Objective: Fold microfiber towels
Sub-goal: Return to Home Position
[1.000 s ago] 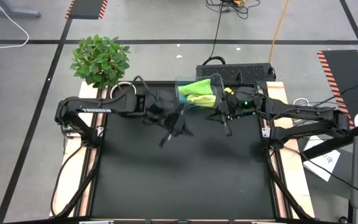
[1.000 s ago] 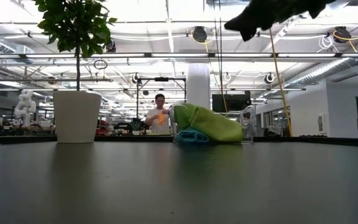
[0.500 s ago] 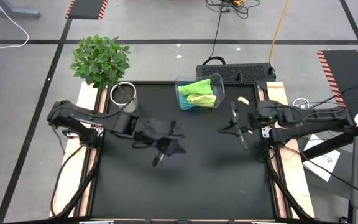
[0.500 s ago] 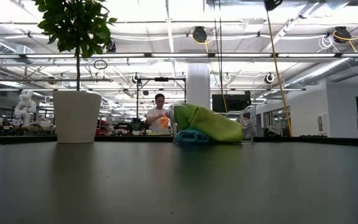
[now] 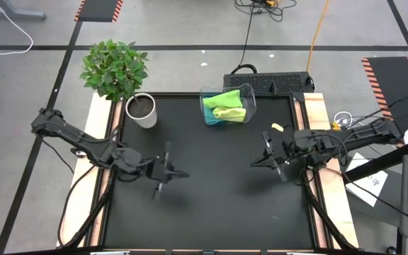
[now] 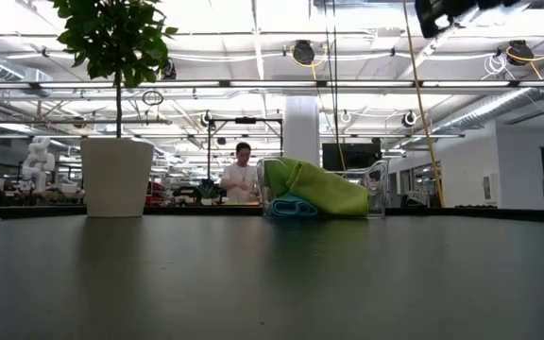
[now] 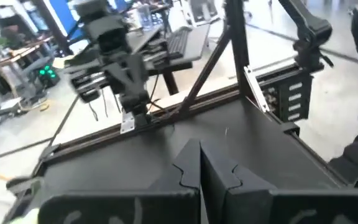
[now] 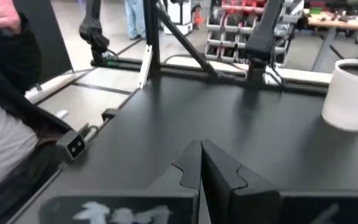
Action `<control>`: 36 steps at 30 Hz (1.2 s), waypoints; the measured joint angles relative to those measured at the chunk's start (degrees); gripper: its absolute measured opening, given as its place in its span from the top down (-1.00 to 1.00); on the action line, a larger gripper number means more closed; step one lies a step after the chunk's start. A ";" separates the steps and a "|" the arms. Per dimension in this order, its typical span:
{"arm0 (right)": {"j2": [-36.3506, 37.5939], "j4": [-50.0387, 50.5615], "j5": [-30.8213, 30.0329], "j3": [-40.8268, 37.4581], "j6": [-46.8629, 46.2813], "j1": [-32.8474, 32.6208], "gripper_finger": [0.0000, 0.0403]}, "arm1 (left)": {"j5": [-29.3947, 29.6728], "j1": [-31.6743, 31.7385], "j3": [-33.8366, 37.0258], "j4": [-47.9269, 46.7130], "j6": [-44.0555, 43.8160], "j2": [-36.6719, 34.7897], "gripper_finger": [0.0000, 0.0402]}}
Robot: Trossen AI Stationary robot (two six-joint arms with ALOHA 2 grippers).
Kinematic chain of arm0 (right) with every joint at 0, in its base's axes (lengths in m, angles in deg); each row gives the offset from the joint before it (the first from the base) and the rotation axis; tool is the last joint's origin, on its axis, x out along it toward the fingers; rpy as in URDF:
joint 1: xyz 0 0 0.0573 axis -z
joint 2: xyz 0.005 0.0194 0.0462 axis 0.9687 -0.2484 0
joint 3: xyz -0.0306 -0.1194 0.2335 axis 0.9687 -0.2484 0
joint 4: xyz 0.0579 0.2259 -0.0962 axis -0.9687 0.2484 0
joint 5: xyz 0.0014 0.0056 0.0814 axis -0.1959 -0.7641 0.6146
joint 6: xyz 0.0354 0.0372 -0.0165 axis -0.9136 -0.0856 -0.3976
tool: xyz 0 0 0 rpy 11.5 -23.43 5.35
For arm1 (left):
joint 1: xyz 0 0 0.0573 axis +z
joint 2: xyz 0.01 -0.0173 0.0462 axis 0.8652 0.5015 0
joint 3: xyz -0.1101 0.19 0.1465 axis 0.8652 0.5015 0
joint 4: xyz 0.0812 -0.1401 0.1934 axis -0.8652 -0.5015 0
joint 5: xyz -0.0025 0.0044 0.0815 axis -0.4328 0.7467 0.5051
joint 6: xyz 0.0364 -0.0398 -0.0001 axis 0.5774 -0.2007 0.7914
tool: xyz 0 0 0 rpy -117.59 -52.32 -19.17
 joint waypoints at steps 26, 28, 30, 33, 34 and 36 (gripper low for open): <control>10.43 4.11 -17.37 -8.99 3.21 -4.24 1.00 | 2.35 1.48 28.49 -10.70 6.28 -41.18 1.00; 9.44 2.98 -17.15 -9.19 4.56 -3.03 1.00 | -4.14 2.73 29.14 -12.39 10.18 -41.00 1.00; 8.63 -1.79 -16.53 -10.80 4.92 -1.70 1.00 | -7.82 4.28 29.59 -11.87 13.14 -40.30 1.00; 7.85 -10.90 -11.05 -14.30 5.01 1.53 1.00 | -9.26 7.89 30.24 -11.00 14.16 -40.07 1.00; 7.81 -13.29 -8.03 -15.27 4.59 2.97 1.00 | -9.83 9.53 30.22 -9.95 13.59 -40.11 1.00; 7.79 -16.66 -1.68 -16.93 3.86 6.07 1.00 | -12.43 13.32 30.20 -8.51 11.91 -40.25 0.99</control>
